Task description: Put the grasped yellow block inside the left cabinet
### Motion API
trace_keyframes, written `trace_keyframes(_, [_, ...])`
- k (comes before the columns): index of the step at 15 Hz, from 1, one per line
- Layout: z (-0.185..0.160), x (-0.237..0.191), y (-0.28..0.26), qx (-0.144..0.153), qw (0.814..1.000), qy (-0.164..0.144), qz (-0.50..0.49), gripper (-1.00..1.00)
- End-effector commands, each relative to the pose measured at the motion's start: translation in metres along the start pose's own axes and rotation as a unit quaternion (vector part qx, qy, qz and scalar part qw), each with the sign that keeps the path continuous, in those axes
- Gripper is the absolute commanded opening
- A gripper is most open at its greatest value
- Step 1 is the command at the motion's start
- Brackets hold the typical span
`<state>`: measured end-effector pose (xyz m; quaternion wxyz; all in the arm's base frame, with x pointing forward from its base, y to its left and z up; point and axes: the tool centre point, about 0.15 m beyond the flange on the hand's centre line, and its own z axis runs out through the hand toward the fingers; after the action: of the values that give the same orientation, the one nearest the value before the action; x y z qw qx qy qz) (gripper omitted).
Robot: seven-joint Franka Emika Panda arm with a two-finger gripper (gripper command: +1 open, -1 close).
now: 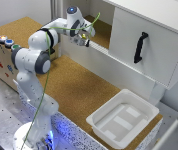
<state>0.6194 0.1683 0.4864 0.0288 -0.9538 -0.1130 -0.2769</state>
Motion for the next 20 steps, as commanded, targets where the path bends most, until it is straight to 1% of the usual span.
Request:
trace_keyframes(1, [0.030,0.038,-0.010,-0.023,0.998,-0.062,0.016,-1.00])
trace_keyframes(3, [0.032,0.041,-0.014,-0.033,0.998,-0.057,0.014,-1.00])
trace_keyframes(4, [0.034,0.042,-0.015,-0.037,0.997,-0.060,0.014,-1.00])
trace_keyframes(5, [0.037,0.043,-0.015,-0.048,0.997,-0.061,0.009,-1.00])
trace_keyframes(6, [0.038,0.042,-0.017,-0.050,0.997,-0.065,0.003,1.00])
trace_keyframes(7, [0.033,0.040,-0.019,-0.058,0.997,-0.054,0.003,1.00])
trace_keyframes(8, [0.028,0.036,-0.022,-0.051,0.998,-0.046,-0.003,1.00])
trace_keyframes(10, [0.010,0.024,-0.025,-0.055,0.998,-0.017,-0.002,1.00])
trace_keyframes(11, [0.006,0.019,-0.027,-0.055,0.998,-0.013,-0.002,1.00])
trace_keyframes(13, [-0.007,0.008,-0.024,-0.046,0.999,-0.006,0.009,1.00])
trace_keyframes(14, [-0.016,-0.003,-0.024,-0.035,0.999,-0.003,0.017,1.00])
trace_keyframes(16, [-0.030,-0.026,-0.023,-0.037,0.999,-0.009,0.020,1.00])
trace_keyframes(17, [-0.036,-0.042,-0.022,-0.045,0.999,-0.018,0.022,1.00])
trace_keyframes(19, [-0.049,-0.066,-0.017,-0.050,0.998,-0.027,0.029,1.00])
trace_keyframes(20, [-0.058,-0.079,-0.015,-0.050,0.998,-0.036,0.034,1.00])
